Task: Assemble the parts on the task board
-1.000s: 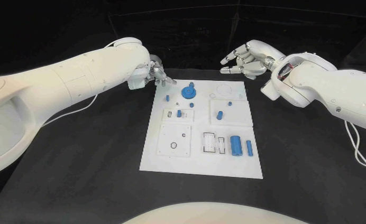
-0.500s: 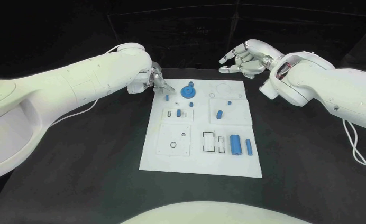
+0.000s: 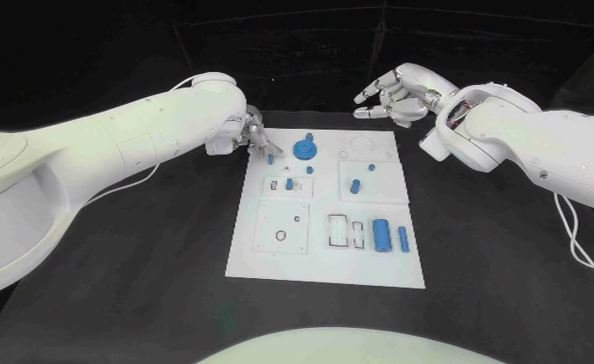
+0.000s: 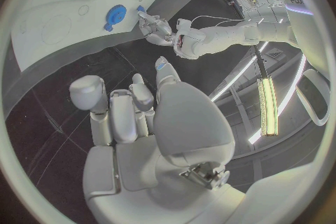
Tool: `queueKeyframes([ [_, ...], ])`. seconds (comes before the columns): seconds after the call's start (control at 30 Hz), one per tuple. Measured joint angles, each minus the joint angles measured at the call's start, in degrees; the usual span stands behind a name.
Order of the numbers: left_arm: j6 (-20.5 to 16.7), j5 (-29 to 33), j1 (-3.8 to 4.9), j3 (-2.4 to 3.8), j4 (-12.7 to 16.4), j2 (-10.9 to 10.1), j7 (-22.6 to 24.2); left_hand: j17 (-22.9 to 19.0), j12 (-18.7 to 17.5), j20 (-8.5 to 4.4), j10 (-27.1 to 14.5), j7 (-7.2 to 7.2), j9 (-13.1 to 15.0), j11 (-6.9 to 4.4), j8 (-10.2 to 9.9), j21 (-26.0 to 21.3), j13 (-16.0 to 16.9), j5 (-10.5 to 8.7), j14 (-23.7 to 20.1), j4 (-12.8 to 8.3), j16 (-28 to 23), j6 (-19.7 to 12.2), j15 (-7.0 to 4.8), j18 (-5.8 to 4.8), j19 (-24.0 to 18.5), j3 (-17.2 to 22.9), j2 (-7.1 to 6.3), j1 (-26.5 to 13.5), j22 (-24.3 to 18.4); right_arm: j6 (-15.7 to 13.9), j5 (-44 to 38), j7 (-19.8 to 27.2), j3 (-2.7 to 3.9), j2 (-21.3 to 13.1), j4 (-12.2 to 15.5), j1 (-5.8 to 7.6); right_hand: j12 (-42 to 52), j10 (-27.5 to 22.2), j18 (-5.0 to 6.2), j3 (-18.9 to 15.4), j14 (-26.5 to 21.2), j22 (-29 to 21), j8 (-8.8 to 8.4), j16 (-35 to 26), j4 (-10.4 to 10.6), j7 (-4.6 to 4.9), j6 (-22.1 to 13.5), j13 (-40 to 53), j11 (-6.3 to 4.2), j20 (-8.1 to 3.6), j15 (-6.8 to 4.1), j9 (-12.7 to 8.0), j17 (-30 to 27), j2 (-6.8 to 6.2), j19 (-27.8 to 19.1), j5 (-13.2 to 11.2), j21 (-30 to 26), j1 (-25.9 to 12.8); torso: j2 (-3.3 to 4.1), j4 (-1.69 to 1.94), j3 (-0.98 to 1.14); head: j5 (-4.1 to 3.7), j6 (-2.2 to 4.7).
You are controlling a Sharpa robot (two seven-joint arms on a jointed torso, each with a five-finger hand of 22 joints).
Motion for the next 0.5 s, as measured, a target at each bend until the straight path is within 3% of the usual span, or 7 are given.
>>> queueKeyframes([
  [0.5, 0.3, 0.0, -0.16, -0.01, 0.2, 0.2, 0.3, 0.0, 0.3, 0.00, 0.2, 0.00, -0.4, -0.21, 0.2, 0.0, 0.1, 0.00, 0.0, -0.7, 0.0, 0.0, 0.00, 0.00, 0.0, -0.7, 1.18, 2.1, 0.2, 0.0, 0.0, 0.0, 0.00, 0.1, -0.1, 0.00, 0.0, 0.0, 0.00, -0.2, 0.0, 0.0, 0.00, 0.0, -0.2, 0.00, 0.0, 0.0, 0.00, 0.00, 0.00, 0.0, 0.0, 0.22, 0.0, 0.3, 0.0, 0.2, 0.03, -0.01, -0.01, -0.14, -0.18],
])
